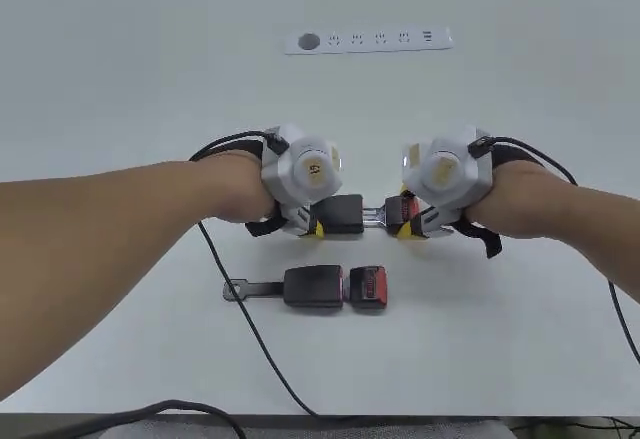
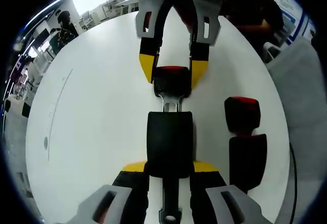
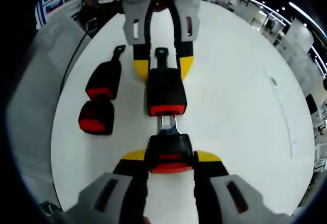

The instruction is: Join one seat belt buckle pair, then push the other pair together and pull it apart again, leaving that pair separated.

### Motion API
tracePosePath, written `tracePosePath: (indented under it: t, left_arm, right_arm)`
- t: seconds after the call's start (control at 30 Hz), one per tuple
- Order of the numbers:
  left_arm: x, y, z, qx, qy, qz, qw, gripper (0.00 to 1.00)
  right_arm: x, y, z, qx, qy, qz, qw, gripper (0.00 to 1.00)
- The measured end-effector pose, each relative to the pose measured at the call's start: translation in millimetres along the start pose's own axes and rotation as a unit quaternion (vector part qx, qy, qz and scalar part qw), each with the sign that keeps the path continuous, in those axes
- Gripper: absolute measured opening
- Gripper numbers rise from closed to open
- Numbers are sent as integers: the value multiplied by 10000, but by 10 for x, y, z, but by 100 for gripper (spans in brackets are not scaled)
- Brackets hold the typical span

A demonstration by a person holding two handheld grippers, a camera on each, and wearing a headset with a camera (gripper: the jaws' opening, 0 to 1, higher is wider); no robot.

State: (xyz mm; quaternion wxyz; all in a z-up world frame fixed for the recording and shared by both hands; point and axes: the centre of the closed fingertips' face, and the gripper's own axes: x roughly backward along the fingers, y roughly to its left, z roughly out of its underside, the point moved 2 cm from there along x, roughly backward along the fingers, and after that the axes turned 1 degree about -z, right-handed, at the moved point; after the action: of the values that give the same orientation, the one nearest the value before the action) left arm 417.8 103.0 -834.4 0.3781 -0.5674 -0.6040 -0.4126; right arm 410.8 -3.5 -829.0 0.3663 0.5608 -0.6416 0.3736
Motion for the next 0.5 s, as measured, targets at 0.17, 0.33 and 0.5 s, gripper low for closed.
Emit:
tracePosePath:
  t: [0.17,0.33,0.5]
  left_arm:
    - [2,-2,-3,-133,-53,30,9999,31]
    - [-1,-1,-9,-204,-49,70,9998,31]
    - [-4,-2,-15,-259,20,97,9996,30]
  right_arm:
    - [-29,5,-35,63,-26,-31,10000,33]
    - [-35,-17,-36,41,-44,-66,10000,32]
    - [-59,-24,-57,11,-18,-70,10000,31]
